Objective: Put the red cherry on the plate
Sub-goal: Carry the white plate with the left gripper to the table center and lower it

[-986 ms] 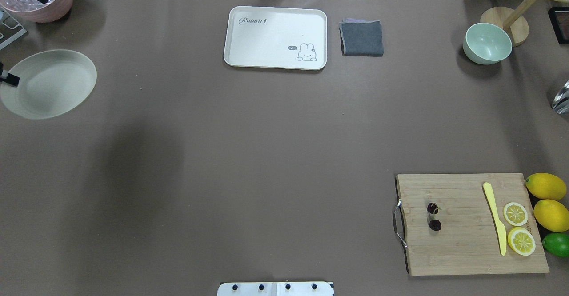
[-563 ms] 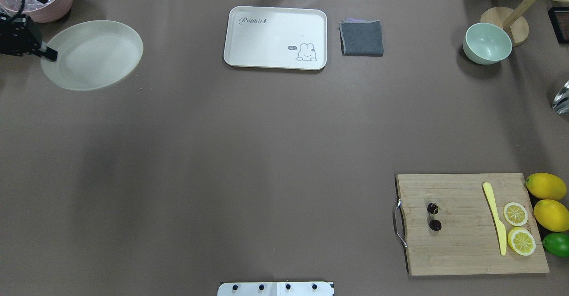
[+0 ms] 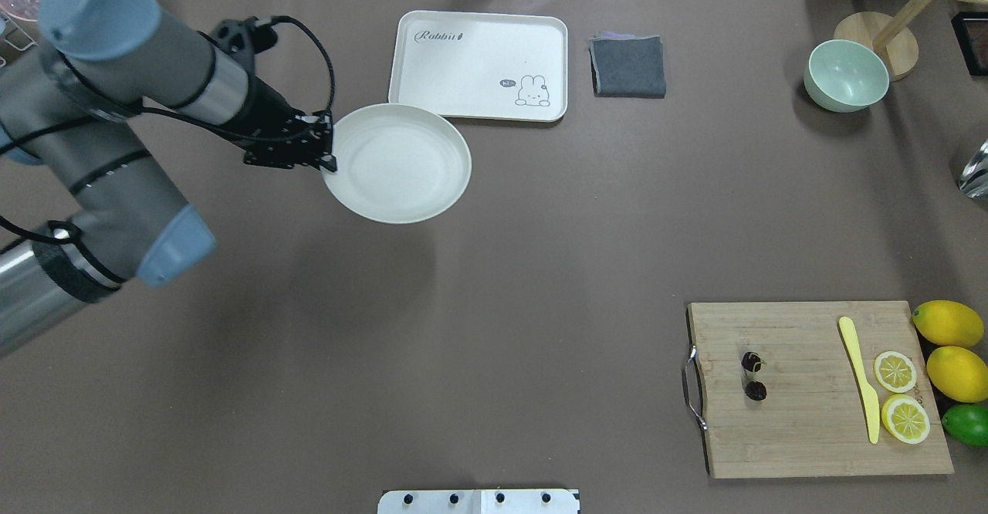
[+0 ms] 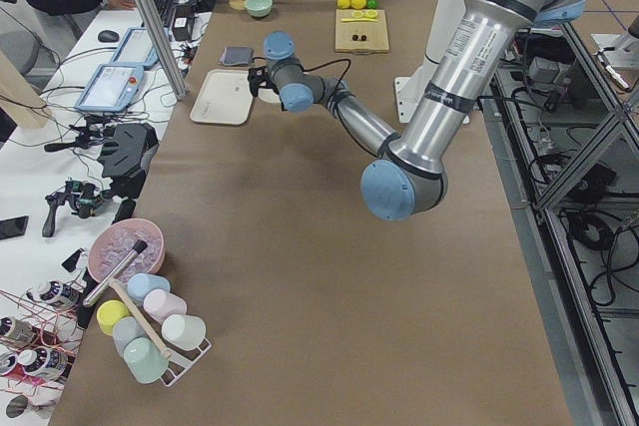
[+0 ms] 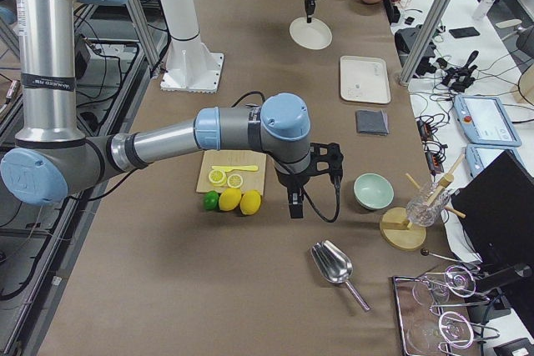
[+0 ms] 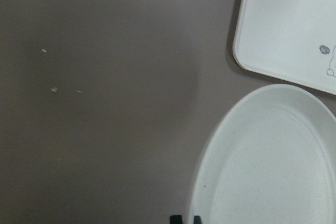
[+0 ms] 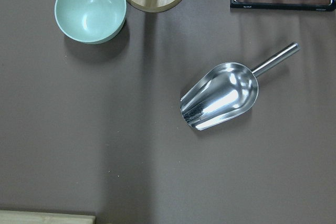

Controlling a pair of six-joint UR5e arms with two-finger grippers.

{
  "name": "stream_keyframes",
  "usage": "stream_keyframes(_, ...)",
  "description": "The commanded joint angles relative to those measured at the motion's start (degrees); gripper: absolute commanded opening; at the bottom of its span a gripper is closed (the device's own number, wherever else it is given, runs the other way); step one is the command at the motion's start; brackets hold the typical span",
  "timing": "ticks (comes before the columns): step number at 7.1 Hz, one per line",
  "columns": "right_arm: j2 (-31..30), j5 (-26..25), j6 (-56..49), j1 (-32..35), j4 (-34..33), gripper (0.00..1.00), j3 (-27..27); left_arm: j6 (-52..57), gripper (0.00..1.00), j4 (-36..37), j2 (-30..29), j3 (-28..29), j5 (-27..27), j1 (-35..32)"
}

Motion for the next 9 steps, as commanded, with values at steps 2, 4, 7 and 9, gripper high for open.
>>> stream_keyframes(2,0.1,-0.3,0.1,0.2,0.1,1.00,-0.7,-4.9,0.00,-0.8,-5.9,4.5,11.3,9.2)
stream_keyframes(4,-0.1,-0.4,0.0,0.2,0.1,1.00,-0.7,-4.7,0.00,-10.0,-5.5,10.8,12.3,10.5)
stream_keyframes(7,-0.5,-0.4,-0.2,0.4,0.1,1.00,-0.6,-4.8,0.43,-15.6,-4.9,13.7,14.0,10.9)
stream_keyframes(9,-0.4,-0.3,-0.1,0.8,0.1,1.00,-0.4,-4.8,0.97,-15.4,-4.3,12.7,13.7,10.7)
